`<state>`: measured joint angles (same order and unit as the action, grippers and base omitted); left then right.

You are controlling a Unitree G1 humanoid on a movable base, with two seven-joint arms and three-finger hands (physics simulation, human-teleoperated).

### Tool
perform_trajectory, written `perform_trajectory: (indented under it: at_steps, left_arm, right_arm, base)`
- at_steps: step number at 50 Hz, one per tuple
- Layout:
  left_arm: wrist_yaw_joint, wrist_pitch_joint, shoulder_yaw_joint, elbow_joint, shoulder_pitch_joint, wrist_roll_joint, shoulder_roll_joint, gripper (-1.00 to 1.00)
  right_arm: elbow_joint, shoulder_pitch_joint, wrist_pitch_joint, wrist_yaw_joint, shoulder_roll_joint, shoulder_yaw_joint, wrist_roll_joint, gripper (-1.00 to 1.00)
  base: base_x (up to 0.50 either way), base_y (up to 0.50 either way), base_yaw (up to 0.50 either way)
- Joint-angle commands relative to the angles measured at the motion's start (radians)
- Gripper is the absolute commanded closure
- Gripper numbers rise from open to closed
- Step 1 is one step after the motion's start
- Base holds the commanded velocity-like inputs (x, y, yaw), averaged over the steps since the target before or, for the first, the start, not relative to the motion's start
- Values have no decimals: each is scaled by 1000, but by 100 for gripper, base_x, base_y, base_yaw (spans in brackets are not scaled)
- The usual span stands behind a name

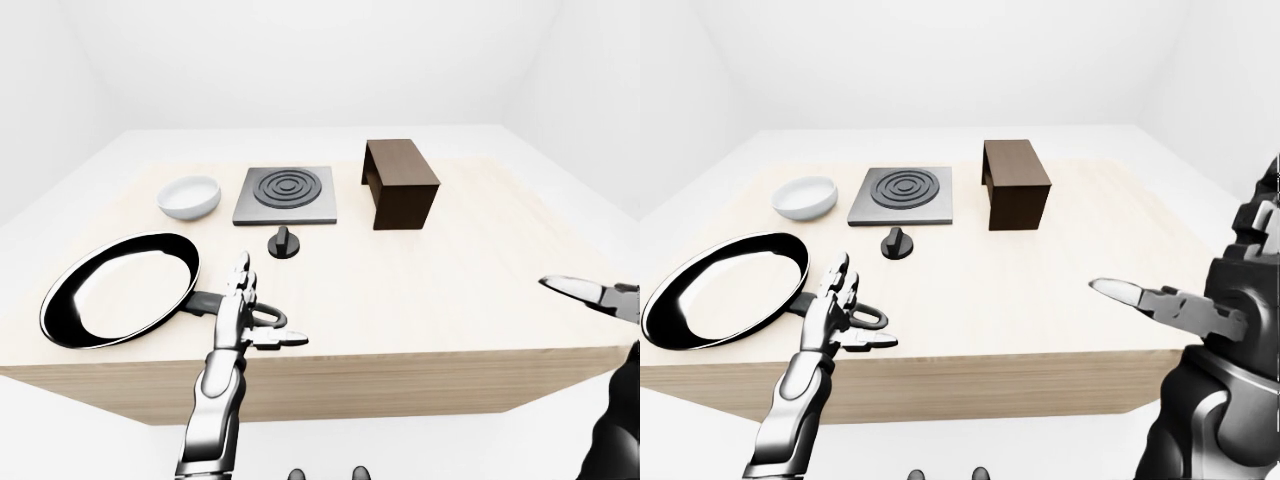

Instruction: Turn on the stove.

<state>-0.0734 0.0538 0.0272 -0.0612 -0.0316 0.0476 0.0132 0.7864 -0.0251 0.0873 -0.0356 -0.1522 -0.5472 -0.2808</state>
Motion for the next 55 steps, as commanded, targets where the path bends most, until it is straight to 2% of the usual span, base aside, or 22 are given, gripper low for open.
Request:
perform_trajectory:
  at_steps: [1,14,18,24,29,34,47,50,52,55]
  left_arm:
    - [-3,7,-2,-13,-5,1,-1,-100]
    - [-2,-3,-1,-2,-5,3,-1,-100]
    - [-1,2,-1,-7,-4,3,-1,-100]
    - [-1,-9,-1,9,0,2,-1,-100]
    - [0,5,-2,-8,-2,3,-1,-100]
    - [-1,-3,-6,4,-2,2,-3,-100]
    - [-1,-3,-5,2,-3,2,-2,-100]
    - [-1,-7,-1,12,3,3,0,-100]
    - [-1,2,0,-2,-1,5,0,-100]
    - [-1,4,-2,-8,-4,4,-1,-100]
  right_arm:
    - [232,-9,0,-93,-115,-315,-265,-100]
    - [228,12,0,-109,-129,-301,-282,-100]
    - [231,9,0,-114,-133,-306,-295,-100]
    - [236,8,0,-122,-135,-309,-309,-100]
    - [236,8,0,-121,-137,-305,-310,-100]
    - [234,12,0,-116,-130,-288,-300,-100]
    - [245,19,0,-105,-121,-288,-297,-100]
    - [255,16,0,-109,-129,-319,-329,-100]
    - [254,21,0,-108,-126,-312,-325,-100]
    - [254,23,0,-108,-125,-303,-319,-100]
  base:
    - [0,0,0]
    - [0,0,0]
    - [0,0,0]
    - [8,0,0]
    - [29,0,0]
    - [32,0,0]
    - [32,0,0]
    - [32,0,0]
    - [31,0,0]
    - [32,0,0]
